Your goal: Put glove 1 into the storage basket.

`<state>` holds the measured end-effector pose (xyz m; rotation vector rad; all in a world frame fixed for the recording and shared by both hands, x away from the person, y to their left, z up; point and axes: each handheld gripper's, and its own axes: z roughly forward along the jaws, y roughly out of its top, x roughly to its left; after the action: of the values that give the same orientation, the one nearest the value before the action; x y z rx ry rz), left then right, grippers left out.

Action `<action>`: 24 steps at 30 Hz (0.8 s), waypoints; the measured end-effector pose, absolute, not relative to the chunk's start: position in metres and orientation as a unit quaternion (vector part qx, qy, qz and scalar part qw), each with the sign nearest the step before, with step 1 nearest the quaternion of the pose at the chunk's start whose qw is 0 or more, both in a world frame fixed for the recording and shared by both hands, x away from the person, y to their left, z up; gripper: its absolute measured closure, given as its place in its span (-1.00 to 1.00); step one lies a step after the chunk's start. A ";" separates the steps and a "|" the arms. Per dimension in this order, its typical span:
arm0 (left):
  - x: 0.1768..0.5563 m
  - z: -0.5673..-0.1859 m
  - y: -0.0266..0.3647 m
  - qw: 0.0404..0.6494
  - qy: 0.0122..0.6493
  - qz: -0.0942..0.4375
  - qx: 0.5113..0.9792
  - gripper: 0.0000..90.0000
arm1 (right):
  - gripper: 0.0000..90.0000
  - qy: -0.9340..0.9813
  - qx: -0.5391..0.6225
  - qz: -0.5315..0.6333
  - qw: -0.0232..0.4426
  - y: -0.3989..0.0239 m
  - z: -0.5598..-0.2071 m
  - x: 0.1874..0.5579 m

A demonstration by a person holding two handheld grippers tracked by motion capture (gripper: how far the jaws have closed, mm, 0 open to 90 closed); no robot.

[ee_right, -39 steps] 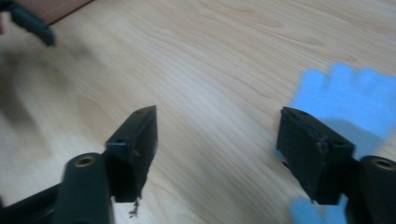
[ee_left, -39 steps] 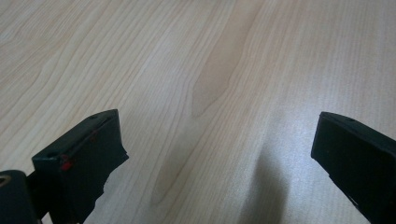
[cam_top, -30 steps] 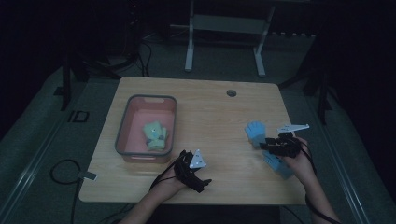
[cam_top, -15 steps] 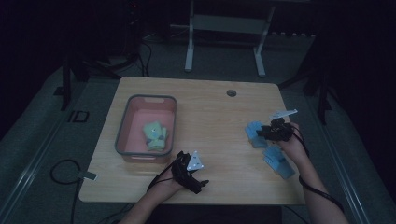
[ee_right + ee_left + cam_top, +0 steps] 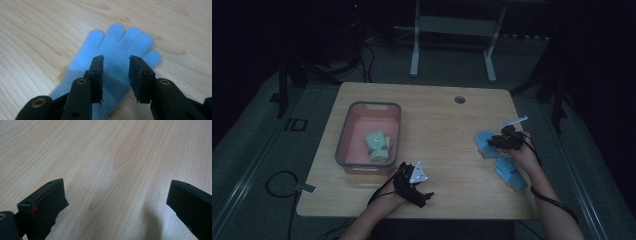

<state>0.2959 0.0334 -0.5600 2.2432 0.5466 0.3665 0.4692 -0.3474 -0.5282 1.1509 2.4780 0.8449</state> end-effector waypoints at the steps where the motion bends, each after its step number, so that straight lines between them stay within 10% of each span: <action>1: 0.296 -0.561 0.033 0.393 0.215 0.143 0.883 -0.94 | 0.42 0.860 0.399 0.287 0.136 -0.347 -0.530 0.469; 24: 0.297 -0.562 0.035 0.398 0.210 0.144 0.881 -0.94 | 0.84 0.847 0.442 0.248 0.160 -0.327 -0.532 0.461</action>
<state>0.2970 0.0352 -0.5624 2.2309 0.5328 0.3647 0.4605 -0.3274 -0.5317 1.2621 2.4201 0.7097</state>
